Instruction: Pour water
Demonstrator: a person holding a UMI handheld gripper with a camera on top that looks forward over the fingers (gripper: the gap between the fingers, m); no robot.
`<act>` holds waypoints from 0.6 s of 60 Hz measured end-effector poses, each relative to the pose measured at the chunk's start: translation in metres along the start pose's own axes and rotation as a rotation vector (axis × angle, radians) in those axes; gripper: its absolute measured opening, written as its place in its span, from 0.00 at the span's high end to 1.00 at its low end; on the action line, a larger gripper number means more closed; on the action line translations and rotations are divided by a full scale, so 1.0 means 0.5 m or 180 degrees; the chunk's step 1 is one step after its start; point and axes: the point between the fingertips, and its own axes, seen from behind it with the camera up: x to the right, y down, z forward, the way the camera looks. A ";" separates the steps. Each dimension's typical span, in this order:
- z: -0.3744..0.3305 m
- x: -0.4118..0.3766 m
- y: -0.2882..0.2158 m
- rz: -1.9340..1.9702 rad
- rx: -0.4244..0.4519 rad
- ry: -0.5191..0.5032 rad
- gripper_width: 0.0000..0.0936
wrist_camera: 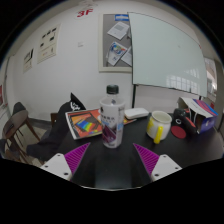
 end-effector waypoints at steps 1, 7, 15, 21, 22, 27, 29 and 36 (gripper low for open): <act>0.014 -0.004 -0.007 0.0000 0.0021 0.0004 0.10; 0.092 -0.007 -0.050 0.0015 0.0137 0.0069 0.10; 0.173 0.004 -0.083 0.0002 0.0239 0.0212 0.10; 0.206 0.008 -0.106 -0.0005 0.0353 0.0216 0.19; 0.209 0.006 -0.110 -0.0004 0.0371 0.0204 0.19; 0.220 0.005 -0.120 0.0006 0.0468 0.0190 0.41; 0.223 0.002 -0.123 0.0012 0.0492 0.0170 0.43; 0.227 -0.006 -0.127 0.0030 0.0535 0.0096 0.53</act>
